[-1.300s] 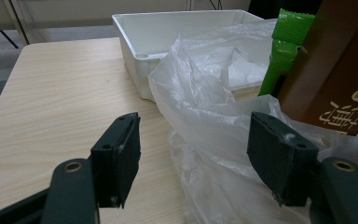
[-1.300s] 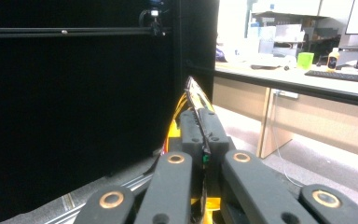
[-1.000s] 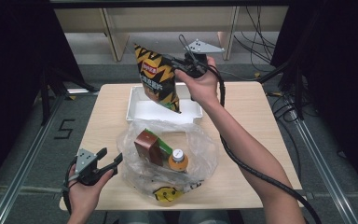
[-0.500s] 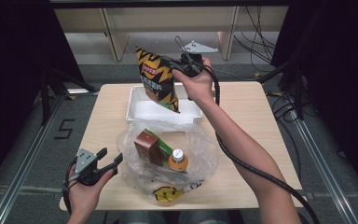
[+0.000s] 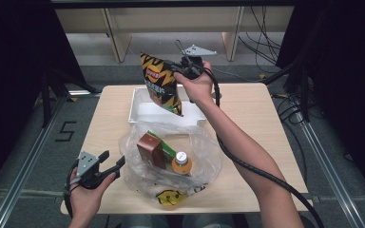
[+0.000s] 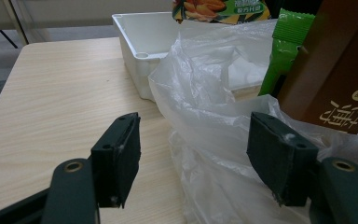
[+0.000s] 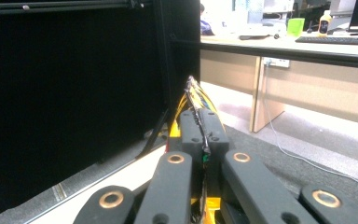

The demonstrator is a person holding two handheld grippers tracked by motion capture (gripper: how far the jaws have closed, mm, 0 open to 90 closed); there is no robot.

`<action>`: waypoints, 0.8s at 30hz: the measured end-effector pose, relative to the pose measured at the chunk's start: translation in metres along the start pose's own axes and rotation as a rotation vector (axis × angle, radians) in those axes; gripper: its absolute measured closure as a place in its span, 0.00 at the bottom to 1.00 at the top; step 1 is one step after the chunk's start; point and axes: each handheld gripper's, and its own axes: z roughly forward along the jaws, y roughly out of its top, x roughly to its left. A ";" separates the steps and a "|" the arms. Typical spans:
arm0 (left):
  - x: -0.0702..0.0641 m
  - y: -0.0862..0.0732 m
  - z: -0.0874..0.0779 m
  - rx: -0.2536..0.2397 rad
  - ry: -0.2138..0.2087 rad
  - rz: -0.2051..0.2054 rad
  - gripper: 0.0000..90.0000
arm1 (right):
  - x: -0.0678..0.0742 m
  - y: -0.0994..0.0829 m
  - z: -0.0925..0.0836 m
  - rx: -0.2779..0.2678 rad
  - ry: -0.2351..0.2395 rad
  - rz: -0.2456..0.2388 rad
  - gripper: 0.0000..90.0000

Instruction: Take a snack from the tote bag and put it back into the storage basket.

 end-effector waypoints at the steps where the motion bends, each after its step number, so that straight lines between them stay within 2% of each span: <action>1: 0.000 0.000 0.000 0.000 -0.001 0.000 0.38 | 0.000 -0.002 0.002 0.004 0.001 0.005 1.00; 2: 0.000 0.000 0.000 0.000 -0.001 0.000 0.38 | -0.002 -0.002 0.004 -0.004 0.005 -0.015 1.00; 3: 0.000 0.000 0.000 0.000 0.000 0.000 0.38 | -0.002 -0.003 0.005 0.009 0.000 -0.002 1.00; 6: 0.000 0.000 0.000 -0.002 0.000 0.000 0.38 | -0.004 -0.005 0.009 0.008 0.001 -0.009 1.00; 7: 0.000 0.000 0.000 -0.003 -0.001 -0.001 0.38 | -0.004 -0.005 0.009 0.019 -0.009 0.002 1.00; 9: 0.000 0.000 0.000 -0.003 -0.001 -0.001 0.38 | -0.005 -0.007 0.011 0.022 0.005 0.007 1.00; 12: 0.000 0.000 0.000 -0.003 -0.001 -0.001 0.38 | -0.007 -0.009 0.014 0.018 -0.010 -0.004 1.00; 13: 0.000 0.000 0.000 -0.003 -0.002 -0.001 0.38 | -0.007 -0.012 0.016 0.037 -0.002 0.004 1.00; 16: 0.000 0.000 0.000 -0.002 -0.002 0.000 0.38 | -0.007 -0.015 0.019 0.039 -0.006 0.014 1.00; 17: 0.000 0.000 0.000 -0.002 -0.002 0.000 0.38 | -0.008 -0.018 0.021 0.058 -0.001 0.026 1.00; 22: 0.000 0.000 0.000 -0.002 -0.003 0.000 0.38 | -0.011 -0.023 0.027 0.056 -0.004 0.011 1.00; 24: 0.000 0.000 0.000 -0.001 -0.002 0.000 0.38 | -0.013 -0.026 0.030 0.068 -0.013 0.031 1.00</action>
